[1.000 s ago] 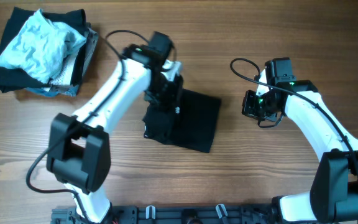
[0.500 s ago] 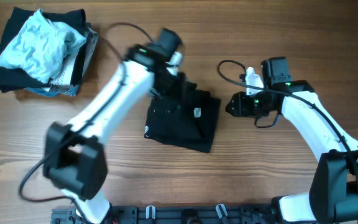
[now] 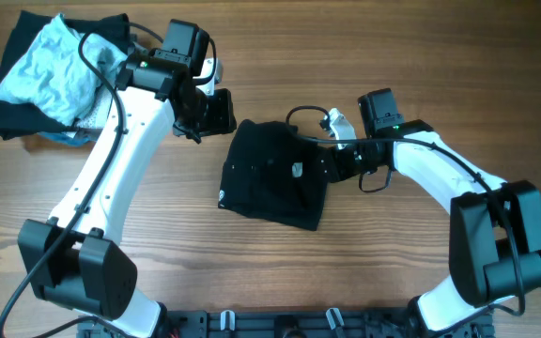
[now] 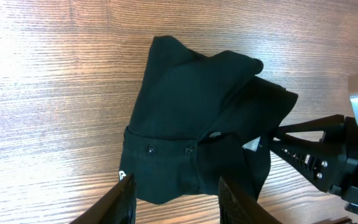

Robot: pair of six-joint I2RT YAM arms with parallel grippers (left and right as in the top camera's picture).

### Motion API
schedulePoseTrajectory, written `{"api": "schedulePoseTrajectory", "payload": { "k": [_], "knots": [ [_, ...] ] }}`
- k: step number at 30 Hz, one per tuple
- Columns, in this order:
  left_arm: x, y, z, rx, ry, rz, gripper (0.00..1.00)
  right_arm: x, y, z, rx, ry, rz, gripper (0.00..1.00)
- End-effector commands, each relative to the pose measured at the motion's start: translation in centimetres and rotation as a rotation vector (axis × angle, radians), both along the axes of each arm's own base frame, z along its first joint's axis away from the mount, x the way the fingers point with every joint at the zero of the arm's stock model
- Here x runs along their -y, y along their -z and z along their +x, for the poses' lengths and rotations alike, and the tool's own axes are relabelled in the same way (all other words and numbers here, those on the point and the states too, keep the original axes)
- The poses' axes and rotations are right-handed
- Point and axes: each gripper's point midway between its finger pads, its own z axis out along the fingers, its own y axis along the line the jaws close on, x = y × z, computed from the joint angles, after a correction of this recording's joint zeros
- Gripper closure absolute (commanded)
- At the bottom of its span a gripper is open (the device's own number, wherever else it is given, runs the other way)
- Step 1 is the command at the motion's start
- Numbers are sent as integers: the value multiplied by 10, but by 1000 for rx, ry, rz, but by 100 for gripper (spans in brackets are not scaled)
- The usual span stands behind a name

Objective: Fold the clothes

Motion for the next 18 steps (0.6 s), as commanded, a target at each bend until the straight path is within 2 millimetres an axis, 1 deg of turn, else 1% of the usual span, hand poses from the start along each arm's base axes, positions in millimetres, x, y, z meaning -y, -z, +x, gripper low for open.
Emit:
{"api": "schedulePoseTrajectory", "payload": {
  "k": [1, 2, 5, 7, 9, 11, 12, 13, 14, 15, 16, 18],
  "knots": [
    [-1, -5, 3, 28, 26, 6, 58, -8, -10, 0, 47, -73, 61, 94],
    [-1, -5, 3, 28, 26, 6, 58, -5, -7, 2, 39, -52, 37, 96],
    [-1, -5, 3, 28, 26, 6, 57, 15, 7, 10, -3, 81, -103, 96],
    [-1, -5, 3, 28, 26, 6, 57, 18, 3, 3, -23, 82, -116, 96],
    [-1, -5, 3, 29, 26, 6, 56, 35, -5, 6, -39, 202, -192, 96],
    [-1, -5, 4, 32, 26, 5, 55, 43, -27, 1, -58, 299, -194, 96],
    [0, -5, 4, 34, 26, 4, 55, 47, -34, -2, -62, 333, -206, 95],
    [0, -5, 4, 33, 28, 4, 55, 54, -38, -7, -90, 395, -233, 96],
    [1, -4, 3, 31, 31, 5, 55, 58, -36, -11, -114, 417, -254, 96],
    [2, -3, 2, 25, 34, 6, 54, 58, -33, -14, -126, 411, -260, 89],
    [3, -3, 1, 22, 38, 8, 51, 53, -30, -10, -75, 330, -243, 56],
    [3, -3, 2, 25, 37, 6, 49, 38, -28, -1, 22, 200, -170, 44]
  ]
}}
